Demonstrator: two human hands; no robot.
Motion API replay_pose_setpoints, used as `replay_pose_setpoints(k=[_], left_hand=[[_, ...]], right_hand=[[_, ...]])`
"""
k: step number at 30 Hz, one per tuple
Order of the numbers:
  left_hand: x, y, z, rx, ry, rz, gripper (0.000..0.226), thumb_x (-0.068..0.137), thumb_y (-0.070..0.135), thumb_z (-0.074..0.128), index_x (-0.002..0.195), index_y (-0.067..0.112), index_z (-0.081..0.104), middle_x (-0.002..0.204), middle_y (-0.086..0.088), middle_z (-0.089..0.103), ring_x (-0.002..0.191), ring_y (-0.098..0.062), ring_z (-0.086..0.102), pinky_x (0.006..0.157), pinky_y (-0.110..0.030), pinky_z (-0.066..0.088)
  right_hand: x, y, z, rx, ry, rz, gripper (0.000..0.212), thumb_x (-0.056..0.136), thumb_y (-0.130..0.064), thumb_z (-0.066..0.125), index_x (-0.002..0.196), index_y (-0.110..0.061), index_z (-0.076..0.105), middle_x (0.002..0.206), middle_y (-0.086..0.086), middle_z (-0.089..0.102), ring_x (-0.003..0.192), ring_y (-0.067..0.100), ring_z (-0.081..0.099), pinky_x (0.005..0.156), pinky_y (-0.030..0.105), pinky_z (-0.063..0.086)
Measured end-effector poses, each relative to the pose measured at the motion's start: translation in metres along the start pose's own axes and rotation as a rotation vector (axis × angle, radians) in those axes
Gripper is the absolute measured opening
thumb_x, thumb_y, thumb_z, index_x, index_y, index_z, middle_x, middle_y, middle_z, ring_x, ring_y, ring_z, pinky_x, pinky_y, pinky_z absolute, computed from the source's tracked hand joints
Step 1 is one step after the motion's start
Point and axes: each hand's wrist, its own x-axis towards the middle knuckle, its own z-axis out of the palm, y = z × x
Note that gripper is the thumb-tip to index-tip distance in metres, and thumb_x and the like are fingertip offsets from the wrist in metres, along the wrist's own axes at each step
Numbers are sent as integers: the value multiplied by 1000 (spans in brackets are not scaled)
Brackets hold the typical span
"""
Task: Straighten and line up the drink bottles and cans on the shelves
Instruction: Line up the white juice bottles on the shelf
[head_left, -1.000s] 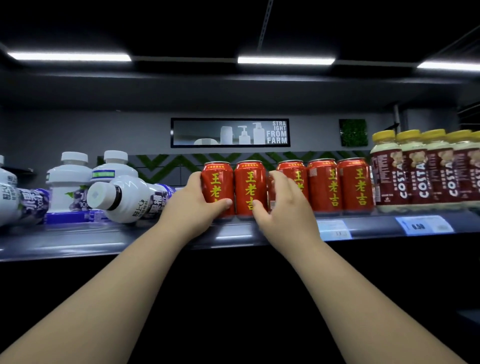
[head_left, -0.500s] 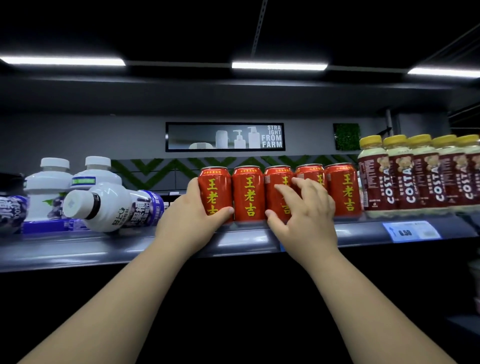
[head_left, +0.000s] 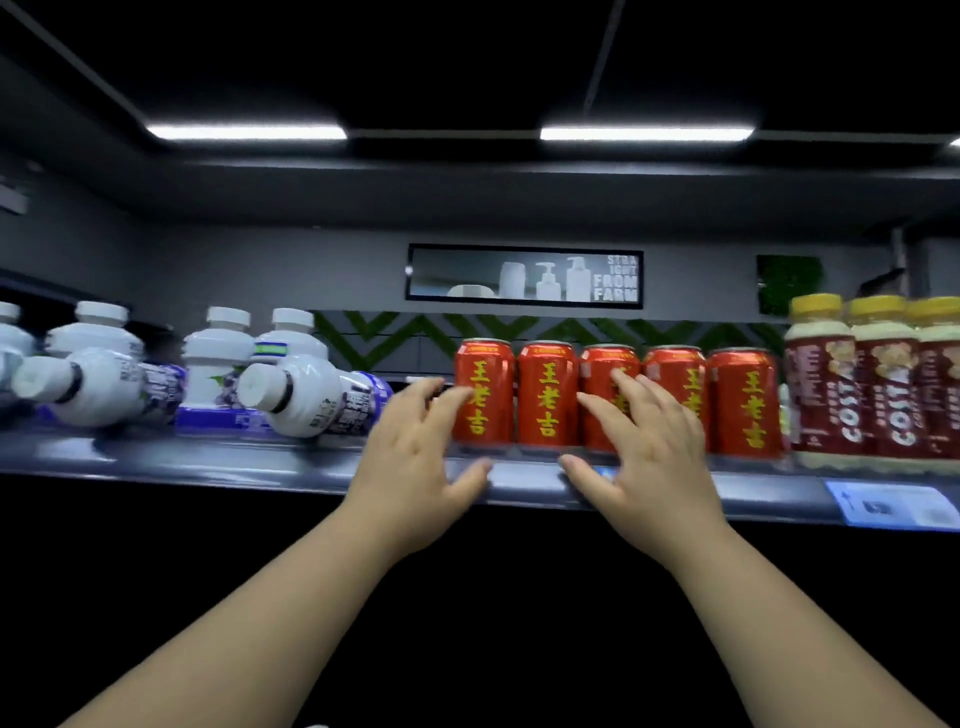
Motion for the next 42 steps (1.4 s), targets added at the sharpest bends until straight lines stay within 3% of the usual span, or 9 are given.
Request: replay_pose_setpoints(k=[3, 8, 13, 17, 24, 28, 33, 37, 42], left_hand=[[-22, -8, -19, -7, 26, 7, 66, 78, 55, 54, 136, 24, 51, 140, 1, 46, 130, -17, 42, 112, -26, 28], [-55, -29, -56, -9, 26, -14, 55, 80, 47, 57, 127, 19, 55, 130, 3, 49, 121, -15, 49, 106, -27, 37], [-68, -62, -87, -11, 63, -60, 53, 78, 44, 56, 124, 17, 55, 122, 4, 52, 113, -13, 51, 101, -20, 36], [-64, -98, -101, -63, 120, -100, 58, 76, 41, 60, 129, 17, 51, 117, 11, 48, 112, -9, 48, 98, -22, 36], [-38, -152, -108, -148, 94, -54, 61, 74, 33, 66, 131, 21, 48, 123, 7, 52, 112, -8, 46, 99, -23, 36], [-22, -167, -103, -239, 49, -93, 60, 77, 26, 71, 129, 31, 42, 119, 12, 44, 112, -9, 44, 97, -25, 36], [-7, -176, -91, -289, -6, -151, 68, 78, 28, 71, 137, 28, 36, 129, 4, 41, 118, -15, 44, 98, -26, 35], [0, -175, -84, -247, -31, -236, 75, 81, 37, 71, 141, 25, 29, 135, -3, 42, 121, -24, 46, 99, -37, 40], [14, -168, -79, -181, -37, -293, 84, 79, 47, 74, 143, 22, 25, 135, -9, 43, 121, -31, 48, 97, -41, 41]], right_hand=[[3, 0, 0, 22, 2, -4, 79, 77, -73, 37, 147, -36, 42, 162, 0, 26, 149, 22, 15, 118, 45, 14], [-7, -30, 16, 274, 281, -47, 68, 73, -57, 49, 122, -13, 65, 132, 14, 58, 124, 36, 49, 101, 51, 36], [0, -121, 26, 492, 171, -234, 60, 73, -47, 58, 124, -16, 62, 122, 5, 63, 112, 25, 56, 97, 38, 42], [29, -182, 37, 539, 56, -262, 63, 72, -36, 71, 131, -21, 56, 127, -1, 60, 116, 21, 54, 102, 35, 42], [83, -232, 45, 592, -194, -187, 96, 68, -26, 87, 150, -32, 37, 142, -11, 48, 128, 8, 44, 107, 22, 33], [88, -237, 48, 566, -171, -97, 82, 61, -38, 87, 134, -40, 49, 121, -13, 62, 107, 11, 60, 96, 40, 50], [106, -230, 41, 639, 7, 236, 47, 75, -61, 72, 109, -34, 55, 103, -10, 64, 92, 13, 62, 84, 43, 55], [110, -221, 47, 542, -120, 354, 70, 67, -71, 72, 115, -27, 48, 105, -3, 64, 90, 17, 64, 80, 43, 57], [95, -211, 52, 433, -145, 302, 78, 73, -54, 79, 129, -24, 34, 115, -3, 61, 99, 19, 61, 83, 41, 55]])
